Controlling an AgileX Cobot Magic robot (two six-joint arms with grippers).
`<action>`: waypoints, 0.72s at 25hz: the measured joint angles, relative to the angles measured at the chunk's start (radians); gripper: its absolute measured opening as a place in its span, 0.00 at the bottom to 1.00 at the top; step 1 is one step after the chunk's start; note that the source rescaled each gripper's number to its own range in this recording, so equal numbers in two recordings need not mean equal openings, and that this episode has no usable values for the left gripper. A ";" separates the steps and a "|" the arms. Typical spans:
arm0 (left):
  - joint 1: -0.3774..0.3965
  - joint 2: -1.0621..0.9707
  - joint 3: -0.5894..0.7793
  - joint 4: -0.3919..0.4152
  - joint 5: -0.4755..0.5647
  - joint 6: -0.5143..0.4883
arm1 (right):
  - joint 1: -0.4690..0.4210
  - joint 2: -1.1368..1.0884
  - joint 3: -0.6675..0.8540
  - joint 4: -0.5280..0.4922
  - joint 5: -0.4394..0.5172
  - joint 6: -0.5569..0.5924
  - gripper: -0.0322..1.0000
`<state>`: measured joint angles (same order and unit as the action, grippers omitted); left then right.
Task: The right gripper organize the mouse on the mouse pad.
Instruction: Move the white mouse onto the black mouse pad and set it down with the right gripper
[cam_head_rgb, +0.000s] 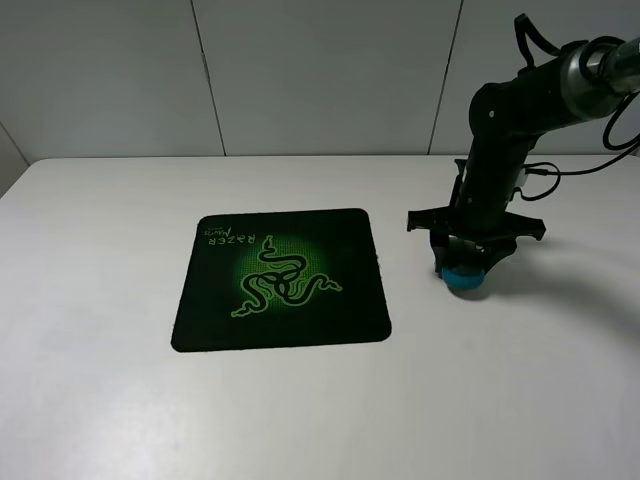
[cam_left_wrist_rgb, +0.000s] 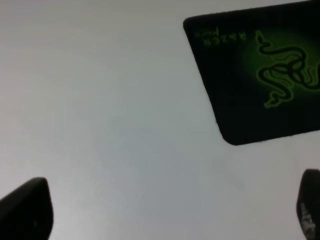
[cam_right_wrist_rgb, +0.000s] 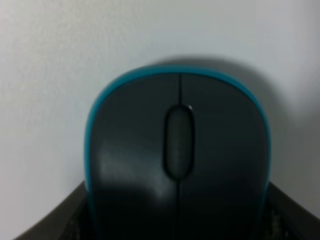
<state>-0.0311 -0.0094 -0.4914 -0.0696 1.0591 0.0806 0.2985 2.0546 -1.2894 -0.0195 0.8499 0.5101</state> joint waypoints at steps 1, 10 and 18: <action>0.000 0.000 0.000 0.000 0.000 0.000 | 0.000 -0.008 0.000 0.001 0.002 0.000 0.03; 0.000 0.000 0.000 0.000 0.000 0.000 | 0.000 -0.102 0.000 0.020 0.059 0.000 0.03; 0.000 0.000 0.000 0.000 0.000 0.000 | 0.021 -0.144 -0.009 0.067 0.126 -0.031 0.03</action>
<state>-0.0311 -0.0094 -0.4914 -0.0696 1.0591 0.0806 0.3192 1.9101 -1.2983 0.0480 0.9764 0.4794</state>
